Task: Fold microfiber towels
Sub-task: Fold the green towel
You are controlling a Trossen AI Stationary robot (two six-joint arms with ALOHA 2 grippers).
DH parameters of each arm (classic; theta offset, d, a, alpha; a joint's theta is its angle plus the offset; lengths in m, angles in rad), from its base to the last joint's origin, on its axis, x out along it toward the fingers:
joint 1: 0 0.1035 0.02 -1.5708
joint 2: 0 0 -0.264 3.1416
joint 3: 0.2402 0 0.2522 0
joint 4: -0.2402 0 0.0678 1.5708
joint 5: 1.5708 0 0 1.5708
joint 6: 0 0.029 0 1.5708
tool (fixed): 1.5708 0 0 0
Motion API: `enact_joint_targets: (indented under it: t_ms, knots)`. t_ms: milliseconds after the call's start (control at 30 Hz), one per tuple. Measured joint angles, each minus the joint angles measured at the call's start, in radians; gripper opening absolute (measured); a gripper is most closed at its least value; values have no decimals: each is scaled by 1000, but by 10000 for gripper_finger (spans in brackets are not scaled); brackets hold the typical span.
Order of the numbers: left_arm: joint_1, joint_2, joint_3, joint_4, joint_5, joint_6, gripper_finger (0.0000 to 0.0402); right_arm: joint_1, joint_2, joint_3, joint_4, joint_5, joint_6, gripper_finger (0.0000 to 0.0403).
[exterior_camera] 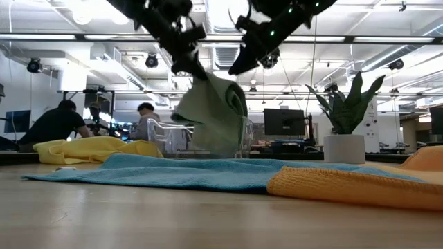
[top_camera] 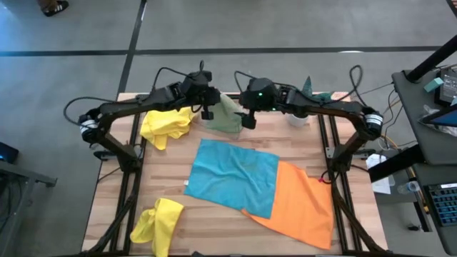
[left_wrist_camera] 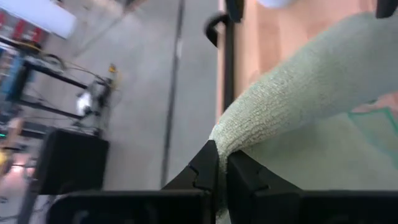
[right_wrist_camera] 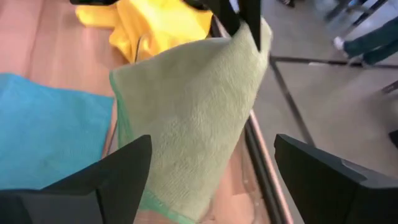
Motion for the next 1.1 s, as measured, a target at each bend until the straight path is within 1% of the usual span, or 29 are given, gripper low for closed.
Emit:
enact_joint_targets:
  t_ms: [167, 433, 533, 767, 900, 967, 1100]
  knots:
    - [-46, -78, 41, -11, -47, -8, 0, 14, -86, 0, -47, 0, 13, 326]
    - [-141, -193, 58, -37, -63, -93, 0, 89, -199, -1, -160, -1, 48, 325]
    - [-191, -221, 51, -46, -64, -129, 0, 124, -227, -14, -172, -1, 76, 325]
    - [-341, -234, 45, -66, -64, -207, 0, 233, -234, -122, -168, -1, 134, 325]
    - [-428, -234, 35, -66, -70, -249, 0, 309, -258, -205, -116, 1, 193, 325]
    - [-464, -227, 34, -64, -76, -302, 0, 351, -282, -260, -58, 36, 220, 325]
    - [-539, -200, 34, -76, -113, -397, 0, 446, -332, -387, 29, 148, 284, 325]
